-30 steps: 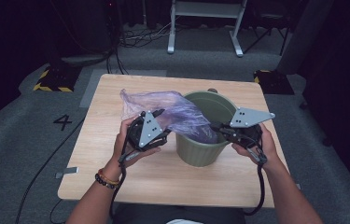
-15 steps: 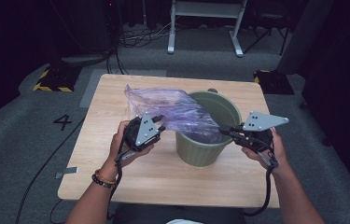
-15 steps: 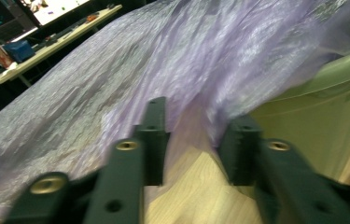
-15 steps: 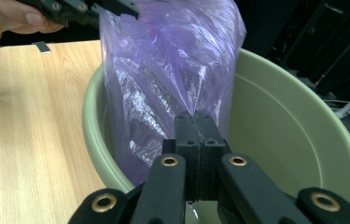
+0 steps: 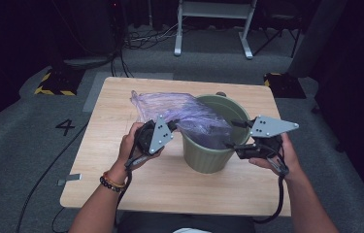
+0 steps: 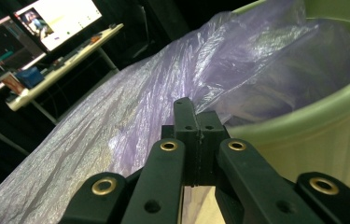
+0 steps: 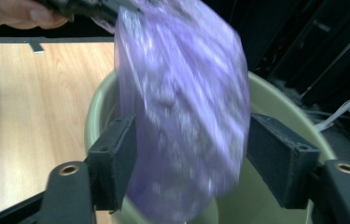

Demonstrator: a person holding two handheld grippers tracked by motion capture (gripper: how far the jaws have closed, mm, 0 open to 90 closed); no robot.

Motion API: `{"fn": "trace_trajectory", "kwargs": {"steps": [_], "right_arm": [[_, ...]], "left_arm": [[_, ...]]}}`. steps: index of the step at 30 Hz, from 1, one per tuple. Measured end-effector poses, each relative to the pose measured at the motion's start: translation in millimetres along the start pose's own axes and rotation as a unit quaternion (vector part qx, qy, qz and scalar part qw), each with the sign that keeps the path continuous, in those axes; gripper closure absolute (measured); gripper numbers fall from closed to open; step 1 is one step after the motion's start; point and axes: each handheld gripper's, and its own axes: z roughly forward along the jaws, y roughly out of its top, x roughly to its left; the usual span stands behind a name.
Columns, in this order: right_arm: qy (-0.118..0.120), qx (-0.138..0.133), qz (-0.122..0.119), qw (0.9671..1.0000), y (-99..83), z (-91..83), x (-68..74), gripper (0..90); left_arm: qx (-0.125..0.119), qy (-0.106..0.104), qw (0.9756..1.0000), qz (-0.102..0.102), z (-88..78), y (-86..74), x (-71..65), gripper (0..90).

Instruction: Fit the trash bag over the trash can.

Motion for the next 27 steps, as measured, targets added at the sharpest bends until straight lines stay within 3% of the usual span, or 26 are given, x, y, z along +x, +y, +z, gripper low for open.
{"fn": "trace_trajectory", "kwargs": {"steps": [4, 7, 12, 15, 17, 22, 25, 27], "right_arm": [[0.005, 0.008, -0.023, 0.9997, 16.1, 11.7, 6.1, 35.6], [0.013, 0.018, -0.026, 0.9994, 21.7, 22.9, 8.6, 42.7], [0.007, 0.034, -0.02, 0.9992, 19.1, 33.6, 7.6, 77.4], [0.006, 0.035, -0.01, 0.9993, 14.3, 31.3, 4.0, 89.9], [0.005, 0.034, -0.006, 0.9994, 10.8, 27.9, 1.5, 90.0], [-0.005, 0.034, 0.003, 0.9994, 1.3, 17.4, -4.1, 90.0], [-0.012, 0.033, 0.014, 0.9993, -4.0, 11.6, -7.0, 90.0], [-0.02, 0.034, 0.02, 0.999, -7.1, 8.7, -9.5, 90.0]], "left_arm": [[-0.006, -0.004, 0.9999, 0.01, 2.2, 11.0, -1.9, 90.0], [-0.014, -0.009, 0.9998, 0.013, 5.1, 17.9, -3.9, 89.9], [-0.02, -0.016, 0.9996, 0.015, 10.3, 24.5, -8.8, 88.6], [-0.025, -0.02, 0.9995, 0.003, 9.3, 23.3, -9.1, 79.1], [-0.028, -0.02, 0.9994, -0.003, 5.8, 20.9, -8.0, 72.5], [-0.034, -0.007, 0.9989, -0.03, -6.8, 10.9, -4.8, 43.0], [-0.044, 0.012, 0.9975, -0.054, -19.0, 1.4, -0.4, 30.8], [-0.056, 0.013, 0.9956, -0.074, -28.3, -4.9, 4.4, 29.2]]}}
